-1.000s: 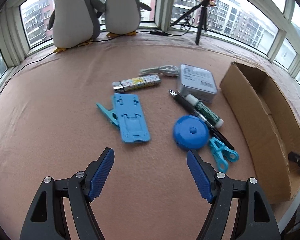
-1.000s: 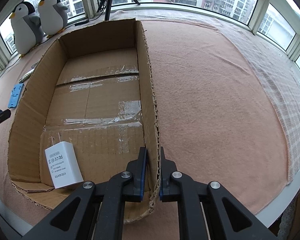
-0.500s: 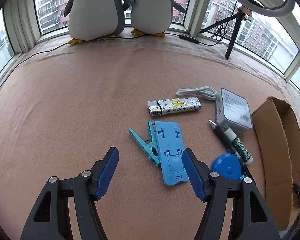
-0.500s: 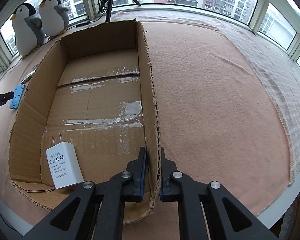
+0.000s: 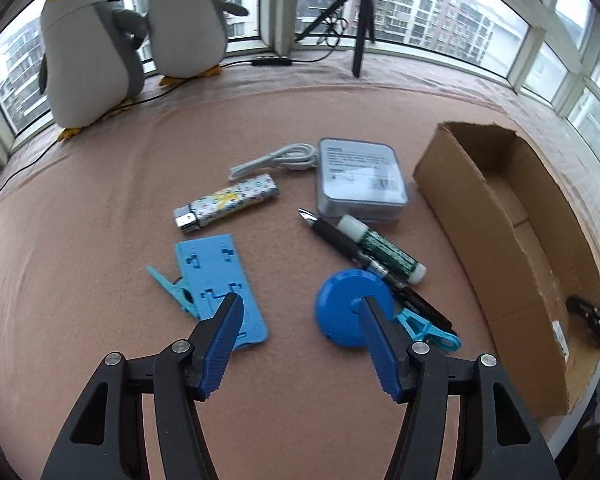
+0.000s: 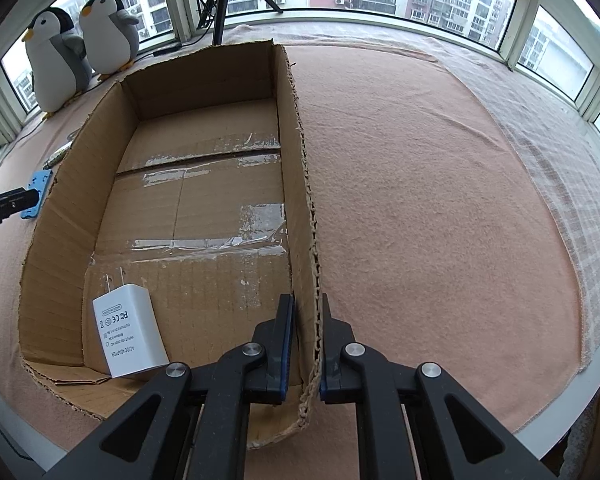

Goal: Organize rigid objects
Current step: 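Grasp the blue tape measure with the left gripper, then carry the tape measure into the box and open the left gripper, then move the left tool to the blue phone stand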

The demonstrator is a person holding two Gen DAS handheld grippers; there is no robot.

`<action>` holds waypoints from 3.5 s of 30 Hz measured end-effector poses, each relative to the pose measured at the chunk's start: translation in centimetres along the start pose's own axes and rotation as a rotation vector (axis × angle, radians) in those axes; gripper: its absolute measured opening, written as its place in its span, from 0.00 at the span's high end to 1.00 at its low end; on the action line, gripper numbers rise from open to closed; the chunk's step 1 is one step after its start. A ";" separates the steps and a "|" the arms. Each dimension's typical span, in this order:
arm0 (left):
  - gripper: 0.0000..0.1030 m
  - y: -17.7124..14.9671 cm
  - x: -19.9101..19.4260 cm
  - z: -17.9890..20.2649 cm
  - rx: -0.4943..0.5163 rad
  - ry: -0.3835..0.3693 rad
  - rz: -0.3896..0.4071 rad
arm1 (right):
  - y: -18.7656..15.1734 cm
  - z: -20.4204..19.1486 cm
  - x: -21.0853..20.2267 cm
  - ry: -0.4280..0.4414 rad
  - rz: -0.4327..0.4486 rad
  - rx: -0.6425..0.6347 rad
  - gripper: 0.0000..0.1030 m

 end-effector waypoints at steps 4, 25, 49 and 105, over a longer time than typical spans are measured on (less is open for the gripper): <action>0.38 -0.4 0.6 2.2 0.074 0.003 -0.016 | 0.1 0.0 -0.1 0.004 0.001 -0.001 0.90; 0.43 -0.3 1.8 4.7 0.138 -0.022 -0.031 | 0.0 0.4 -0.1 0.020 0.006 -0.002 0.90; 0.48 0.9 -8.3 8.3 0.151 -0.141 0.126 | 0.1 0.2 0.2 0.007 0.007 -0.002 0.90; 0.71 4.7 0.6 -4.1 -0.129 0.041 -0.095 | 0.0 -0.1 0.2 -0.021 0.015 -0.011 0.89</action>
Point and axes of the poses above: each gripper's, at about its wrist camera, not at the fingertips, and x roughly the way its jaws point, z to its right, y to its top, the point moved 1 cm from there along x, roughly the way its jaws point, and after that the axes turned 14 degrees about y, right-handed, at the moved point
